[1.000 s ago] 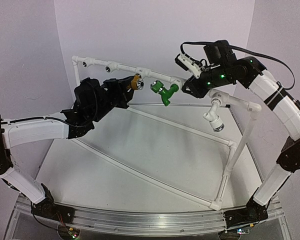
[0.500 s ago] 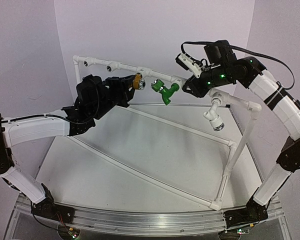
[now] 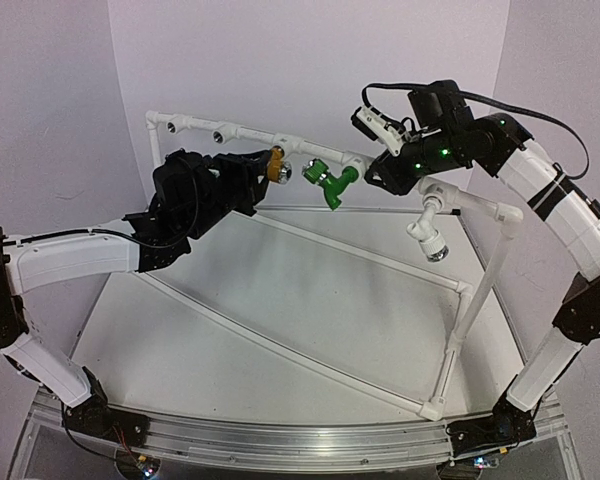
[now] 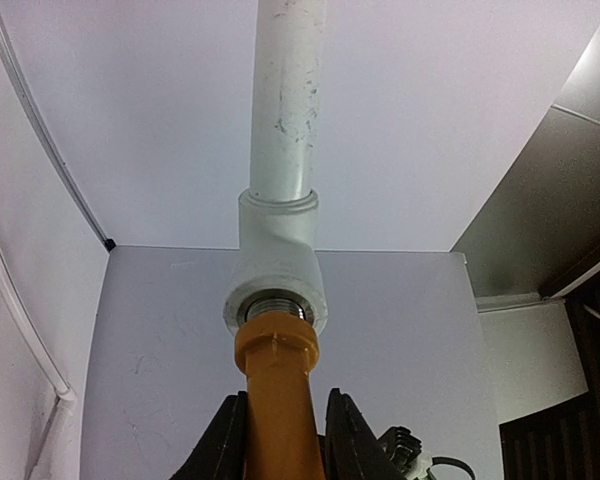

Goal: Install the water faucets
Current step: Screw the water faucet onto the adaptor.

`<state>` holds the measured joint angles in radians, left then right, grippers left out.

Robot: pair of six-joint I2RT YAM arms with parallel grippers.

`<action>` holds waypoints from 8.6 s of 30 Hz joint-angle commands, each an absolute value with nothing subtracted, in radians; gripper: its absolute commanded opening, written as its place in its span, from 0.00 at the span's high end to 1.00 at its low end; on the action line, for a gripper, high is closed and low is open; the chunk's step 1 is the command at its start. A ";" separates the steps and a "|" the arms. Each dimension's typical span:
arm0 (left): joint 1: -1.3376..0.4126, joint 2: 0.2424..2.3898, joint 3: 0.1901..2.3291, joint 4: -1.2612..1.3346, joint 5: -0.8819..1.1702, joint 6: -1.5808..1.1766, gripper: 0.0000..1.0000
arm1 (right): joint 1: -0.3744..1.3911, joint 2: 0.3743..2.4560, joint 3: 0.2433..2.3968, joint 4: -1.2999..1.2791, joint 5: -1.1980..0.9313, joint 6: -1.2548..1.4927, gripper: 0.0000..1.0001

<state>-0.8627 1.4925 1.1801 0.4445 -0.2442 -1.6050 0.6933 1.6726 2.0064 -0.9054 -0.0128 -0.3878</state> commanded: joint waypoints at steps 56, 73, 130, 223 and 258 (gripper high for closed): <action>-0.851 1.517 1.360 0.365 -0.067 -1.139 1.00 | 0.735 1.765 1.925 -0.902 -0.170 -0.084 1.00; -0.850 1.514 1.371 0.301 -0.034 -1.043 1.00 | 0.737 1.772 1.923 -0.902 -0.179 -0.087 1.00; -0.871 1.572 1.449 0.174 -0.063 -0.553 1.00 | 0.742 1.772 1.898 -0.897 -0.181 -0.072 1.00; -0.934 1.711 1.641 -0.168 -0.041 0.348 1.00 | 0.762 1.687 1.642 -0.699 -0.138 -0.016 1.00; -0.974 1.759 1.596 -0.202 -0.119 0.804 1.00 | 0.762 1.634 1.489 -0.577 -0.135 -0.019 1.00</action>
